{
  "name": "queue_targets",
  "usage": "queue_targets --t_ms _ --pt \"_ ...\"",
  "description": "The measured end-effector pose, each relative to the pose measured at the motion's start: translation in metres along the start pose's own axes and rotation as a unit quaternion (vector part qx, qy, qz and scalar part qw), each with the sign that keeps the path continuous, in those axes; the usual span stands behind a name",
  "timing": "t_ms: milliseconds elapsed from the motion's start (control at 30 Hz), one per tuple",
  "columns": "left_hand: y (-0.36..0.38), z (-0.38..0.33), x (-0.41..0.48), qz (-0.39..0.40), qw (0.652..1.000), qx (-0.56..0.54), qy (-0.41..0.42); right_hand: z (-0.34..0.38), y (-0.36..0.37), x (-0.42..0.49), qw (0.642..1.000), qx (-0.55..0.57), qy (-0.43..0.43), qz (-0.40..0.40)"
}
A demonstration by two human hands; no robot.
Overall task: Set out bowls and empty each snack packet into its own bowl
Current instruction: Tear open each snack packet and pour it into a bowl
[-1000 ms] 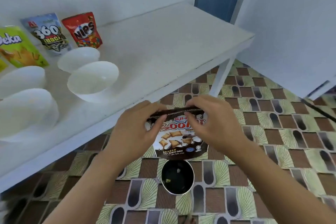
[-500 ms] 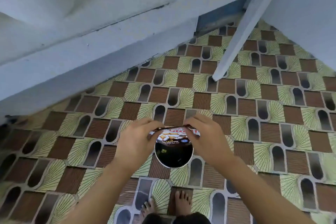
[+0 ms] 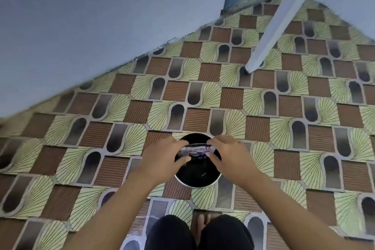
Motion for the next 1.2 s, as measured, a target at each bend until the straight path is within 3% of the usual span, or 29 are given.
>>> queue_targets --t_ms 133,333,467,700,933,1200 --pt "-0.048 -0.022 -0.007 -0.091 0.995 0.025 0.028 0.016 -0.049 0.001 0.998 -0.032 -0.003 -0.049" --pt "-0.184 -0.081 -0.051 -0.257 0.96 0.064 0.095 0.065 -0.201 -0.005 0.982 -0.084 -0.024 -0.169" --pt "-0.282 -0.132 -0.096 -0.321 0.937 0.08 0.114 0.102 -0.314 -0.021 0.963 -0.101 -0.041 -0.246" --pt "-0.437 -0.184 -0.188 -0.423 0.892 0.11 0.113 0.177 -0.479 -0.046 0.934 -0.14 -0.097 -0.314" --pt "-0.521 -0.139 -0.287 -0.52 0.845 0.126 0.022 0.285 -0.551 -0.043 0.902 -0.128 -0.207 -0.356" --pt "-0.561 -0.01 -0.403 -0.587 0.792 0.129 -0.107 0.458 -0.533 0.005 0.869 -0.062 -0.35 -0.344"
Point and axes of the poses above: each hand's wrist, its own x-axis towards the middle knuckle, its own y-axis out of the palm, z = x × y, the point moved 4 cm from there along x, towards the middle knuckle, and after that the axes turned 6 degrees about -x, right-handed, at the moved point
